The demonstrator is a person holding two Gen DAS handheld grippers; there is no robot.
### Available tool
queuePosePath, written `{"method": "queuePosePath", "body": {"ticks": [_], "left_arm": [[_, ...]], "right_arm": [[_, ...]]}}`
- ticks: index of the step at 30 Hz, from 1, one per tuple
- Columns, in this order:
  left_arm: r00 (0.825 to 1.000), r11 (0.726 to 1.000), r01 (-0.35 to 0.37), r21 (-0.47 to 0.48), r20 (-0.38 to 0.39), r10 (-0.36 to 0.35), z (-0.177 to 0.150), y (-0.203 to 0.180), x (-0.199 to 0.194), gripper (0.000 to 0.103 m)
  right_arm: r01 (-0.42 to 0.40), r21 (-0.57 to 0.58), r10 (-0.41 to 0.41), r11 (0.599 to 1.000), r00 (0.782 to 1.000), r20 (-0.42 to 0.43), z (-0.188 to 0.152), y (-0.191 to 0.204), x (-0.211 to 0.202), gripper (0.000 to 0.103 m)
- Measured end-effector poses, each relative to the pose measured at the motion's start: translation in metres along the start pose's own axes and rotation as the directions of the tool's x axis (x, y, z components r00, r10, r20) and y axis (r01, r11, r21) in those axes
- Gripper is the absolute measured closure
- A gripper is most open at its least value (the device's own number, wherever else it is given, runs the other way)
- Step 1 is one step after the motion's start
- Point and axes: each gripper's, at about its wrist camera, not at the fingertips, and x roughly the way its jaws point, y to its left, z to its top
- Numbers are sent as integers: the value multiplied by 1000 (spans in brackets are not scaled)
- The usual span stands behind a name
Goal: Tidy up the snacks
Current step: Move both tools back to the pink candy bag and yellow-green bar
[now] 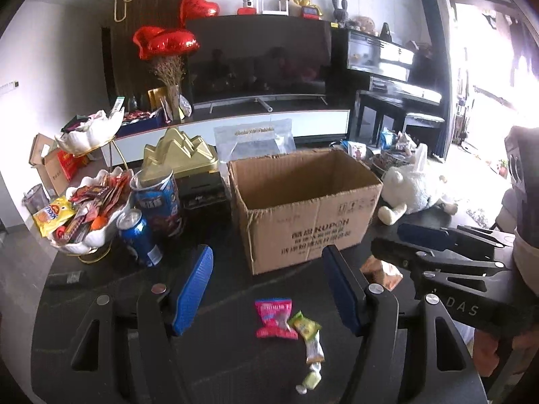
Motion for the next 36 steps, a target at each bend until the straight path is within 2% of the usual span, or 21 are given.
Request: {"method": "queuePosePath", "body": {"ticks": [7, 16, 21, 36], "left_arm": [[999, 1000, 14, -6, -43, -14, -39, 2, 0, 37], [991, 999, 49, -18, -121, -50, -78, 8, 26, 37], [987, 998, 66, -20, -148, -68, -87, 12, 49, 41], [950, 987, 138, -81, -271, -155, -95, 13, 135, 48]], "right_arm": [[-9, -35, 9, 999, 1000, -20, -37, 11, 1, 60], [-38, -81, 30, 996, 996, -89, -66, 17, 29, 60], [-43, -87, 31, 995, 990, -137, -75, 16, 52, 60], [-38, -21, 32, 999, 972, -235, -91, -4, 104, 60]]}}
